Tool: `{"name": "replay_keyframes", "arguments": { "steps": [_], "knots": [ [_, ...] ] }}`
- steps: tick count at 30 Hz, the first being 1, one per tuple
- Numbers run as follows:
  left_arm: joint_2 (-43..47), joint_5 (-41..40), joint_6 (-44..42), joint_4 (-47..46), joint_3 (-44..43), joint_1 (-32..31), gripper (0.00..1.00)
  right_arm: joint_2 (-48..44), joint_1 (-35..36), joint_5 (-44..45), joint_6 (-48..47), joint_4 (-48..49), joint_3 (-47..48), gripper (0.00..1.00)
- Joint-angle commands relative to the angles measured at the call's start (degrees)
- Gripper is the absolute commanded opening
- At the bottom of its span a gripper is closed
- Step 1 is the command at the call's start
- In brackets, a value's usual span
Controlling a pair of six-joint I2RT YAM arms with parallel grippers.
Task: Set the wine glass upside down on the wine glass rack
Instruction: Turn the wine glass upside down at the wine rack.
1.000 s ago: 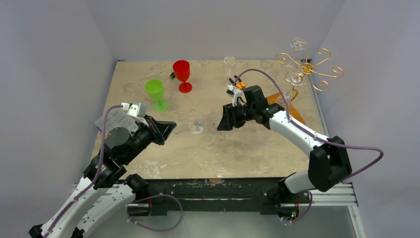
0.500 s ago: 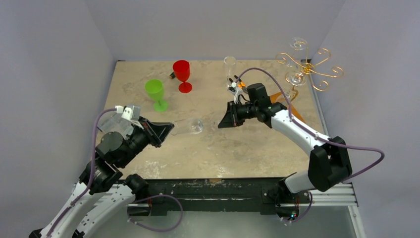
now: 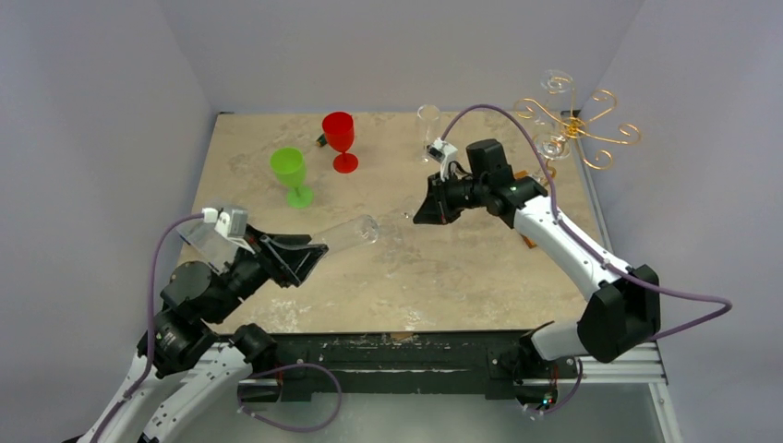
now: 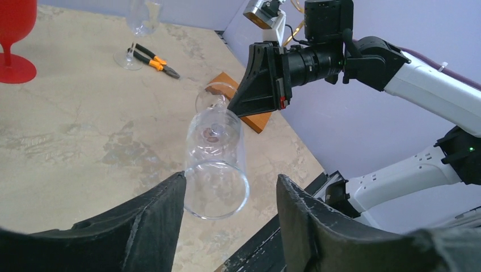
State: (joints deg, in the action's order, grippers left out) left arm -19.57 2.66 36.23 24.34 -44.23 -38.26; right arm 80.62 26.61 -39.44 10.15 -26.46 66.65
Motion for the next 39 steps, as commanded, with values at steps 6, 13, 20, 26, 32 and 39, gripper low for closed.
{"name": "replay_keyframes", "arguments": {
  "steps": [6,13,20,26,32,39],
  "knots": [
    [6.2,-0.8,-2.7,8.4,-5.4,0.2,0.74,-4.7,0.2,6.0,-7.6,-8.7,10.8,0.00],
    [8.9,-5.6,-7.2,16.0,-9.1,0.2,0.80,-6.6,0.2,9.5,-12.9,-14.1,18.0,0.00],
    [9.5,-9.9,-11.4,19.3,-9.1,0.2,0.81,-9.4,0.2,16.9,-21.4,-19.8,25.3,0.00],
    [8.0,-13.7,-16.7,20.5,-9.5,0.2,0.85,-12.2,0.0,22.1,-27.2,-21.8,29.5,0.00],
    [4.0,-14.3,-20.3,18.8,-7.8,0.2,0.86,-12.8,-1.2,25.6,-32.3,-23.3,35.2,0.00],
    [0.2,-14.9,-23.6,14.9,-4.4,0.2,0.86,-12.1,-1.9,31.5,-37.1,-23.5,40.4,0.00]
  ]
}}
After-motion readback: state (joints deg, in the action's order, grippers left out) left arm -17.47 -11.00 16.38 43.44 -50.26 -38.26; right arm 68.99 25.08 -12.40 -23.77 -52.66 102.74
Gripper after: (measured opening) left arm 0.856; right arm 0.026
